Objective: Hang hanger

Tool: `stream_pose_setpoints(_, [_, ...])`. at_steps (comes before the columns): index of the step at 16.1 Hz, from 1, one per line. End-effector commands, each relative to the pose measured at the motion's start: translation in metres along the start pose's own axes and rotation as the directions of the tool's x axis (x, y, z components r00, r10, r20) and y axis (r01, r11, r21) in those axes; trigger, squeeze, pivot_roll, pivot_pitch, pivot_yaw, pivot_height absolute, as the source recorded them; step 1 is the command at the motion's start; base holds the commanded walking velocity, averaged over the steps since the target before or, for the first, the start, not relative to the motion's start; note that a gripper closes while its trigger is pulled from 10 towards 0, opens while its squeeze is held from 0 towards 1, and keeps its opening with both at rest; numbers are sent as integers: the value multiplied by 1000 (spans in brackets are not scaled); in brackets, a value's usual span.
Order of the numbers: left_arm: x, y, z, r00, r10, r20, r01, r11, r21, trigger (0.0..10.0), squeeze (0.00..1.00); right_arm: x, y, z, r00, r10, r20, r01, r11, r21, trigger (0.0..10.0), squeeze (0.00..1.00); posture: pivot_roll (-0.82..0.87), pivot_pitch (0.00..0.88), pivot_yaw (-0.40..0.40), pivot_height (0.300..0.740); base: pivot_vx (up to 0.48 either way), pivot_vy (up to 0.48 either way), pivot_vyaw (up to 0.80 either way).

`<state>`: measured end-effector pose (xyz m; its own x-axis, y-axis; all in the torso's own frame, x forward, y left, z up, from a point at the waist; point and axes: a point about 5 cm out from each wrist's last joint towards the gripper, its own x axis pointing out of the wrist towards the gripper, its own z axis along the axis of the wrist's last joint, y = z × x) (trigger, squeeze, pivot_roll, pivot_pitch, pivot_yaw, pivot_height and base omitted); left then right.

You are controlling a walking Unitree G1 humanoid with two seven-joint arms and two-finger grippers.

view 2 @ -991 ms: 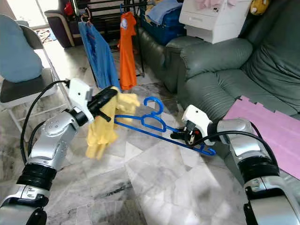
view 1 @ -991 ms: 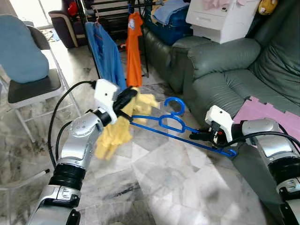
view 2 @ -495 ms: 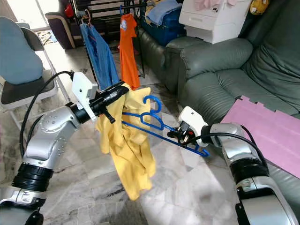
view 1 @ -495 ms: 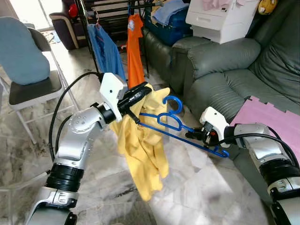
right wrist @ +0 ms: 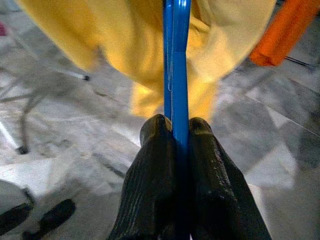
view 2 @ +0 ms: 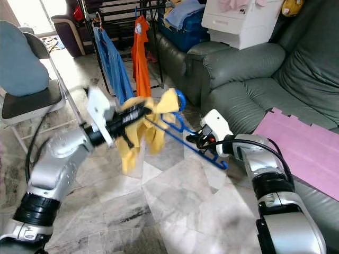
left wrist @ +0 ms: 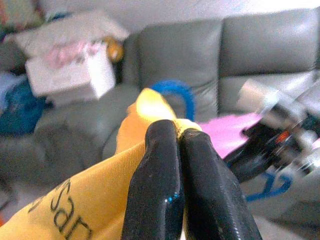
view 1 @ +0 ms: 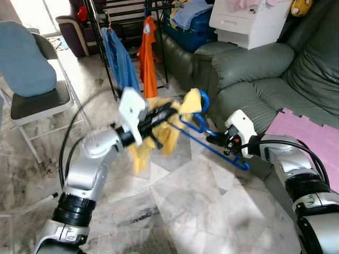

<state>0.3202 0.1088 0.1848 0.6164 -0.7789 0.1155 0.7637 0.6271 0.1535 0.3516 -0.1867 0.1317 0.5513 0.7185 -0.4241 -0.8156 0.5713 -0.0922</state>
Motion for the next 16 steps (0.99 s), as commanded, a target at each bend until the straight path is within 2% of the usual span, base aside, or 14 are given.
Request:
stream_pose_setpoints(1, [-5,17,-8,989,142,-40,-139,987,77,10000,0,-6,6,6,993,118,-21,-119,992,-47,10000,0,-64,0,34,740,0,0,0])
stream_pose_setpoints(2, [-6,26,-11,971,231,-61,-222,966,130,10000,0,-9,8,1,985,160,-58,-164,985,-54,10000,0,-64,0,34,740,0,0,0])
stream_pose_setpoints(4, [-8,34,-15,955,284,-89,-276,957,89,10000,0,-17,10,-5,969,220,-114,-228,972,-62,10000,0,-68,0,35,740,0,0,0])
stream_pose_setpoints(6, [-8,37,-16,951,294,-93,-286,954,92,10000,0,-30,8,-13,952,242,-186,-259,963,-72,10000,0,-80,0,38,740,0,0,0])
stream_pose_setpoints(7, [-8,37,-16,953,288,-92,-278,955,104,10000,0,-36,2,-16,950,219,-221,-241,967,-77,10000,0,-80,0,39,740,0,0,0])
stream_pose_setpoints(11, [-9,40,-14,957,277,-83,-265,955,131,10000,0,-38,-8,-14,961,123,-248,-157,980,-122,10000,0,-79,0,40,740,0,0,0])
stream_pose_setpoints(16, [-14,46,-17,944,315,-98,-296,940,172,10000,0,-40,-11,-4,968,120,-219,-152,979,-137,10000,0,-69,0,43,740,0,0,0])
